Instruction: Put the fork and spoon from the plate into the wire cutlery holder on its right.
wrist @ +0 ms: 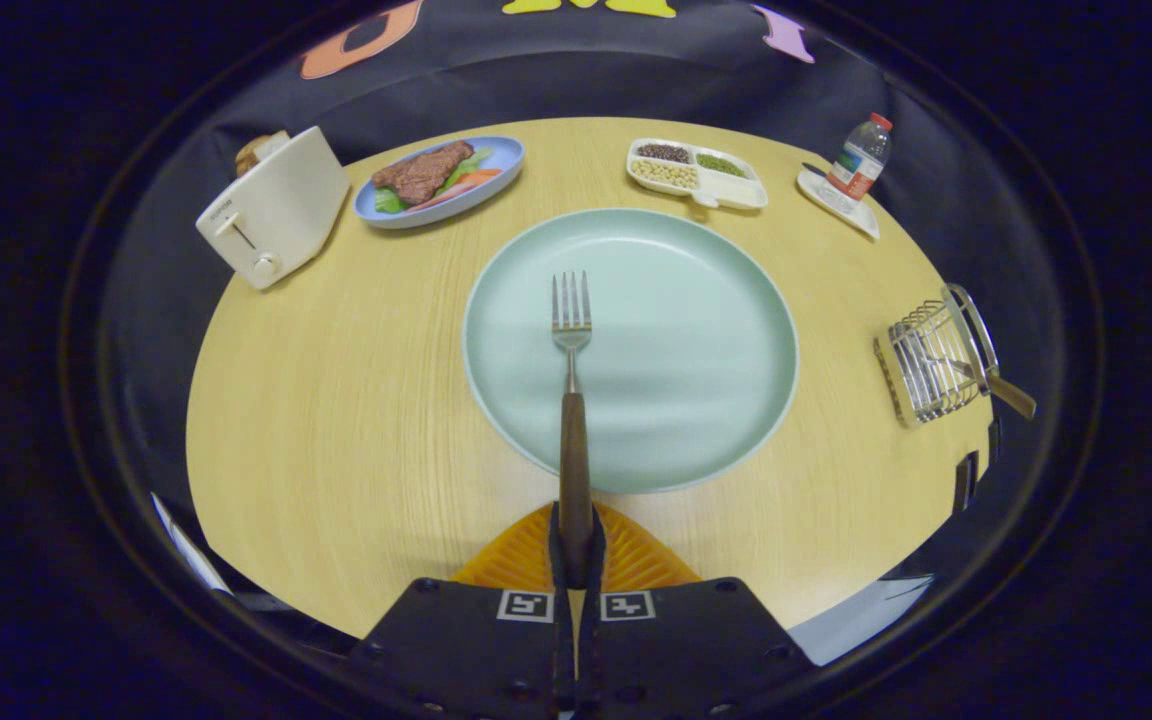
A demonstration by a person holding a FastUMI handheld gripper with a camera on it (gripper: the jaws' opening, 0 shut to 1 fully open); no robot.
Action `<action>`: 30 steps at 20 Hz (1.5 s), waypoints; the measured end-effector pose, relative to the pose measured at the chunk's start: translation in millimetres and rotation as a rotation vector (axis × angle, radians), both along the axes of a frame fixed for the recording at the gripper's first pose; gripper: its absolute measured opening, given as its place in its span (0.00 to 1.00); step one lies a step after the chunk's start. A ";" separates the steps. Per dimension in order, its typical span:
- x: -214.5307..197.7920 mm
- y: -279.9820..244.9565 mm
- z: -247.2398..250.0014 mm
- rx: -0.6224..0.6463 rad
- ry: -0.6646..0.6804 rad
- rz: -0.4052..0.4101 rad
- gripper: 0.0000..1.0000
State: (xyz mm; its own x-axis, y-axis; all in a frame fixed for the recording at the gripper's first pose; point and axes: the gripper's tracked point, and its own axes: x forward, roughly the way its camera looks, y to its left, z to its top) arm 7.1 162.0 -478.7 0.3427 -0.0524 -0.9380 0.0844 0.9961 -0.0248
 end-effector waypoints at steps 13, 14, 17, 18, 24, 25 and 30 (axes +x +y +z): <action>-3.8 -46.7 113.1 0.028 -0.129 0.053 0.02; -3.8 -58.7 123.6 0.028 -0.143 0.046 0.02; -4.1 -97.1 151.5 0.024 -0.179 0.030 0.02; -4.2 -111.7 158.2 0.017 -0.189 0.025 0.02; -9.5 -193.5 175.4 -0.002 -0.209 -0.036 0.02; -8.5 -206.8 174.9 -0.008 -0.210 -0.042 0.02; -10.2 -258.8 167.5 -0.013 -0.184 -0.079 0.02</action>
State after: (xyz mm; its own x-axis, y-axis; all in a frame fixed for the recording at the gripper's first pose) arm -3.1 -96.7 -311.2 0.5025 -0.0979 -0.8590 0.1671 0.9858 -0.0146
